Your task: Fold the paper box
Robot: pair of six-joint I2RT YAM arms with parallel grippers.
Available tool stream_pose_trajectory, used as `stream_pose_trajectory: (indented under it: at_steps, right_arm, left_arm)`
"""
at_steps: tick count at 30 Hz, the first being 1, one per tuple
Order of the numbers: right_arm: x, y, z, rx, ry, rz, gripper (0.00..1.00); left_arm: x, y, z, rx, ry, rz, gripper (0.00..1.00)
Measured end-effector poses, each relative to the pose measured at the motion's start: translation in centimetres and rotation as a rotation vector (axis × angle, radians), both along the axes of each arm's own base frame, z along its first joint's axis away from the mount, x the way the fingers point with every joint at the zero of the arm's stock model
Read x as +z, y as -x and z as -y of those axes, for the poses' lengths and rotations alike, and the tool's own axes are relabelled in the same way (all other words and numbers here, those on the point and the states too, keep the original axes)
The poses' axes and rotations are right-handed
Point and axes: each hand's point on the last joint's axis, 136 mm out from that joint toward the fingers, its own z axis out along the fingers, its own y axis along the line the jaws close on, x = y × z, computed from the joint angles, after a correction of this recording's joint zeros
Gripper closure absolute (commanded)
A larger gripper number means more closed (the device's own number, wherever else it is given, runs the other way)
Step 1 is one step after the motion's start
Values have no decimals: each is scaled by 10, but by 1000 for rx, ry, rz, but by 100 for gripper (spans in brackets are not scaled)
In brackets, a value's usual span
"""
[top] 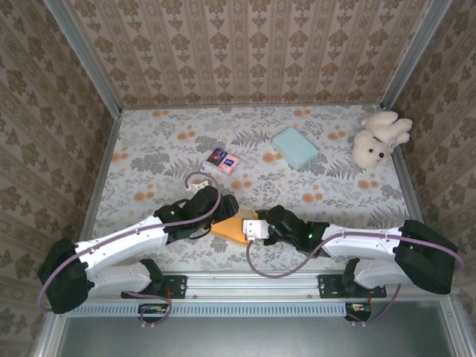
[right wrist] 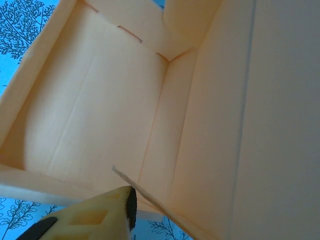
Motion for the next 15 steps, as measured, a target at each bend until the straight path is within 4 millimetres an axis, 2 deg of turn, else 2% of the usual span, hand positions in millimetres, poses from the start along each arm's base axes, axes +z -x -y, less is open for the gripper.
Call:
stream_pose_trajectory:
  at_steps: [8,15]
  right_arm:
    - [-4,2,3,-4,30,0,67]
    - [-7,7,3,9,54,-7,65]
  left_arm:
    - [-14,0,7,3,-38,-2,31]
    - [-24,4,-4,14,-57,8,31]
